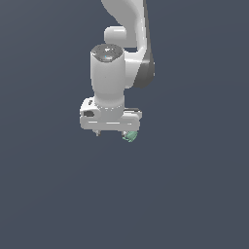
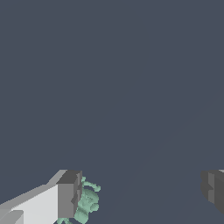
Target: Pick up the object and move it to a goal position.
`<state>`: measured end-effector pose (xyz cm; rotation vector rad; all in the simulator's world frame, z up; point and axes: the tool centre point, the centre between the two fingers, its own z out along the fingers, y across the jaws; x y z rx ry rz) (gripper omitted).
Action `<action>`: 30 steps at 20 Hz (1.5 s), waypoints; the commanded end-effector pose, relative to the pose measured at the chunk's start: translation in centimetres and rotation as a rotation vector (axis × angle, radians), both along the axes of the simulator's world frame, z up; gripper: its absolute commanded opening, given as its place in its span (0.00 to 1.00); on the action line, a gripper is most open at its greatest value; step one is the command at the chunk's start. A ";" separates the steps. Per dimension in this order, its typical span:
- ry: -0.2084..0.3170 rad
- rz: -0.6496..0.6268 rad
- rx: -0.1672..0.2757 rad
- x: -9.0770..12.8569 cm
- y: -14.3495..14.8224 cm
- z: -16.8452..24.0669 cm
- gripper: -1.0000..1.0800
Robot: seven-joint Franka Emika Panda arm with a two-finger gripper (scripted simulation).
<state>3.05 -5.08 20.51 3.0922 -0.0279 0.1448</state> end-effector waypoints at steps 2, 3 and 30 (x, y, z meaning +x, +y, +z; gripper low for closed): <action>0.002 -0.008 0.002 -0.2 0.2 -0.3 0.96; 0.002 -0.014 0.003 -0.2 0.3 -0.4 0.96; 0.065 -0.494 0.070 -9.4 7.2 -9.9 0.96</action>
